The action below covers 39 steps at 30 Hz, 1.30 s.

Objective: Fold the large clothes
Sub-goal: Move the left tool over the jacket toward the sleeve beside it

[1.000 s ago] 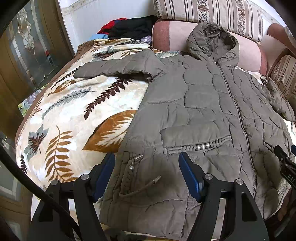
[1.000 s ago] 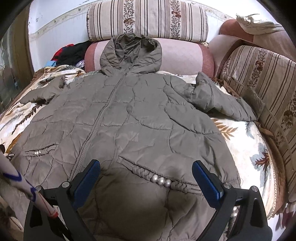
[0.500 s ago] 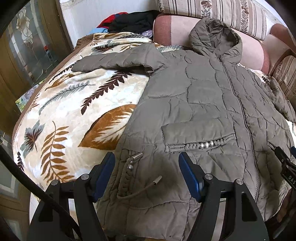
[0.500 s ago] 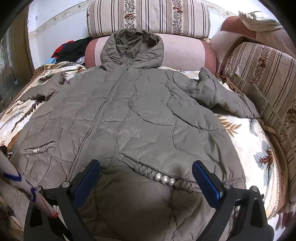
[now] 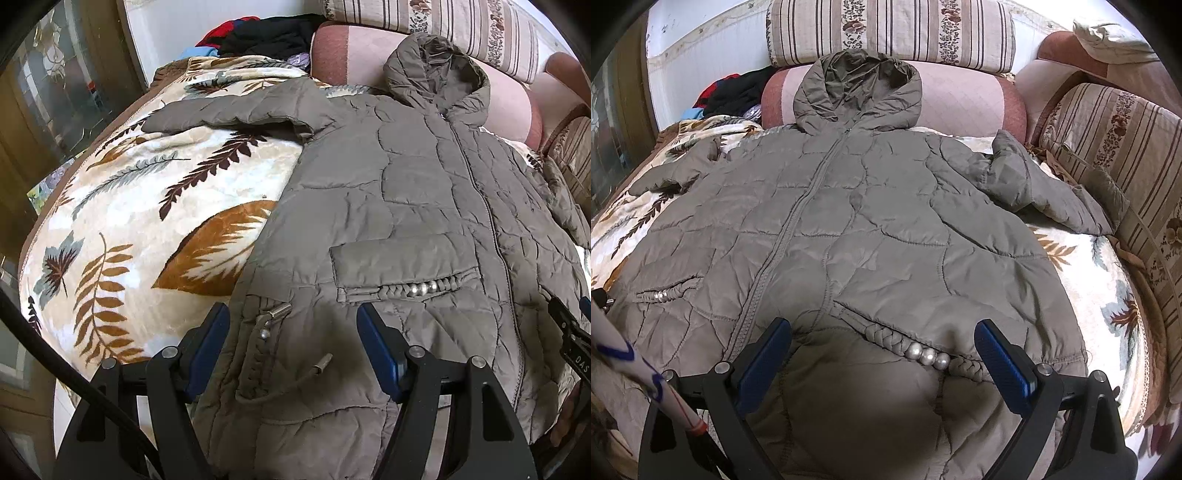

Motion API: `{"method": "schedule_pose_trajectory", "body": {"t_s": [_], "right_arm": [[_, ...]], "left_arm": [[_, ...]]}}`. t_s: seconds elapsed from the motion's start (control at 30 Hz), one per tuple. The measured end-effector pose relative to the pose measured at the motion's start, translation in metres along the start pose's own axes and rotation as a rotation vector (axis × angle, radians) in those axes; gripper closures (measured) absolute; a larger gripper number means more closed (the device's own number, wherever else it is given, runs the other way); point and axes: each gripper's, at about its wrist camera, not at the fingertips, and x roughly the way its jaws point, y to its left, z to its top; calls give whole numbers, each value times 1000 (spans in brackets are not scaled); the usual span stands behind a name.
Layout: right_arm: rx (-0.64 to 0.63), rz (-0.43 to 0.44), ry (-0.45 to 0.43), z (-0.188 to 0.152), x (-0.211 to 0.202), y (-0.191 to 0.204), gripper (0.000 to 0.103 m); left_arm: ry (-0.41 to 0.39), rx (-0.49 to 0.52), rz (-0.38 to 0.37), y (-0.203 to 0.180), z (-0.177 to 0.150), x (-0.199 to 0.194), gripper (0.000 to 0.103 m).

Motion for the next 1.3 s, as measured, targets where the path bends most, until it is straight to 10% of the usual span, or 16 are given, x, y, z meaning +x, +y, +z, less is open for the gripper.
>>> {"method": "schedule_pose_trajectory", "body": {"t_s": [0.93,1.3], "right_arm": [[-127,-15,45,21,5,51,2],[-143,-11,60,28,16,64,2]], "left_arm": [[23,-117,-66,51,9,27,33],[-23,-201,-72,112,58,37,33]]}}
